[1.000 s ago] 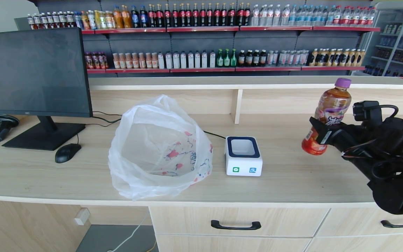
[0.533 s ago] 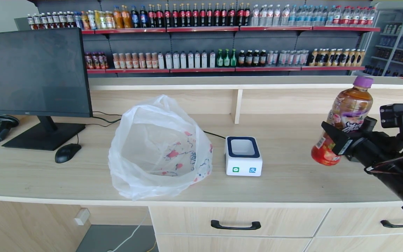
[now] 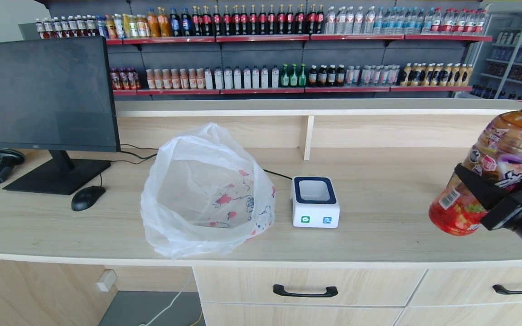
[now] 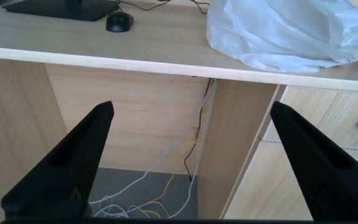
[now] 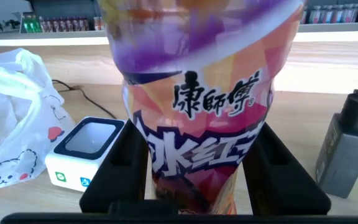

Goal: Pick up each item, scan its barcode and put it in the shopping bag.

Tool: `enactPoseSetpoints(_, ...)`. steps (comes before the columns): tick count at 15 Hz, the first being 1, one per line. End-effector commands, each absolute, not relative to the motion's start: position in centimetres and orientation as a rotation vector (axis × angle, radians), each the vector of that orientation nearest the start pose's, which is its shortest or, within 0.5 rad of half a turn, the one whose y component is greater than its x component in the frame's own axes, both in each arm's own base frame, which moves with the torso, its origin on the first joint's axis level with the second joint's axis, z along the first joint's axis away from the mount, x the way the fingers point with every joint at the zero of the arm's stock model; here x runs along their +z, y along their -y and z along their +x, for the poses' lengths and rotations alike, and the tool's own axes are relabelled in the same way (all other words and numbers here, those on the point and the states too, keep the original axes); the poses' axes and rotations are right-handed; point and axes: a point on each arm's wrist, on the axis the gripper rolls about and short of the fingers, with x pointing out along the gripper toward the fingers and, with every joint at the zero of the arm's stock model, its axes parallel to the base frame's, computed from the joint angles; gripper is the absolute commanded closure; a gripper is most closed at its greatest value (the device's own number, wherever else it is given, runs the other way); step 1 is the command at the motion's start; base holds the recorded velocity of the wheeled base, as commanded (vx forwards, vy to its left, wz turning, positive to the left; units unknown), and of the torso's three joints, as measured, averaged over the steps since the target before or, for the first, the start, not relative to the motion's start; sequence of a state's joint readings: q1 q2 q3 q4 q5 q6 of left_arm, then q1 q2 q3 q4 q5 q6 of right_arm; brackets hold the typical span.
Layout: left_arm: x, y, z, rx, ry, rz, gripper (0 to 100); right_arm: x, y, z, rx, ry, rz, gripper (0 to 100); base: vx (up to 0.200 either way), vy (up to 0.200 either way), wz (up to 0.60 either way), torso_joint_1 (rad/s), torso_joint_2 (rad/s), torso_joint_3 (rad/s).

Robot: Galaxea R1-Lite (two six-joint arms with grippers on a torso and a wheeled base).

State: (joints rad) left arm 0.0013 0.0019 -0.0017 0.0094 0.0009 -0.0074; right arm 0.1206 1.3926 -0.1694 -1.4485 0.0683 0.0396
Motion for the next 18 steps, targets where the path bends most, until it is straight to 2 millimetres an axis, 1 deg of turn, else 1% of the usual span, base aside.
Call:
enactPoseSetpoints(1, 7.5, 0.0, -2.3, 0.003, -0.009, -0.008, 0, 18.4, -2.2, 14.2, 0.219, 0.283, 0.049, 100, 0.000, 0.000, 0.00, 0.000, 0.00, 0.000)
enactPoseSetpoints(3, 7.5, 0.0, -2.3, 0.003, -0.009, -0.008, 0, 17.7, -2.1, 12.6, 0.245, 0.274, 0.052, 100, 0.000, 0.000, 0.00, 0.000, 0.00, 0.000)
enactPoseSetpoints(4, 7.5, 0.0, -2.3, 0.003, -0.009, -0.008, 0, 17.5, -2.1, 12.3, 0.254, 0.266, 0.059, 100, 0.000, 0.000, 0.00, 0.000, 0.00, 0.000)
enactPoseSetpoints(5, 7.5, 0.0, -2.3, 0.003, -0.009, -0.008, 0, 17.0, -2.1, 12.1, 0.271, 0.240, 0.086, 100, 0.000, 0.000, 0.00, 0.000, 0.00, 0.000)
enactPoseSetpoints(7, 7.5, 0.0, -2.3, 0.002, -0.009, -0.008, 0, 16.9, -2.6, 12.1, 0.340, 0.221, 0.141, 100, 0.000, 0.000, 0.00, 0.000, 0.00, 0.000)
enactPoseSetpoints(8, 7.5, 0.0, -2.3, 0.003, -0.009, -0.008, 0, 16.9, -3.6, 12.0, 0.467, 0.197, 0.208, 100, 0.000, 0.000, 0.00, 0.000, 0.00, 0.000)
enactPoseSetpoints(9, 7.5, 0.0, -2.3, 0.003, -0.009, -0.008, 0, 17.0, -4.0, 12.1, 0.504, 0.183, 0.236, 100, 0.000, 0.000, 0.00, 0.000, 0.00, 0.000)
enactPoseSetpoints(11, 7.5, 0.0, -2.3, 0.003, -0.009, -0.008, 0, 17.3, -5.2, 13.0, 0.583, 0.149, 0.322, 100, 0.000, 0.000, 0.00, 0.000, 0.00, 0.000)
enactPoseSetpoints(13, 7.5, 0.0, -2.3, 0.003, -0.009, -0.008, 0, 18.5, -6.5, 13.9, 0.658, 0.142, 0.435, 100, 0.000, 0.000, 0.00, 0.000, 0.00, 0.000)
enactPoseSetpoints(16, 7.5, 0.0, -2.3, 0.003, -0.009, -0.008, 0, 20.0, -9.6, 15.0, 0.812, 0.099, 0.585, 100, 0.000, 0.000, 0.00, 0.000, 0.00, 0.000)
enactPoseSetpoints(18, 7.5, 0.0, -2.3, 0.002, -0.009, -0.008, 0, 20.6, -10.9, 15.9, 0.858, 0.078, 0.664, 100, 0.000, 0.000, 0.00, 0.000, 0.00, 0.000)
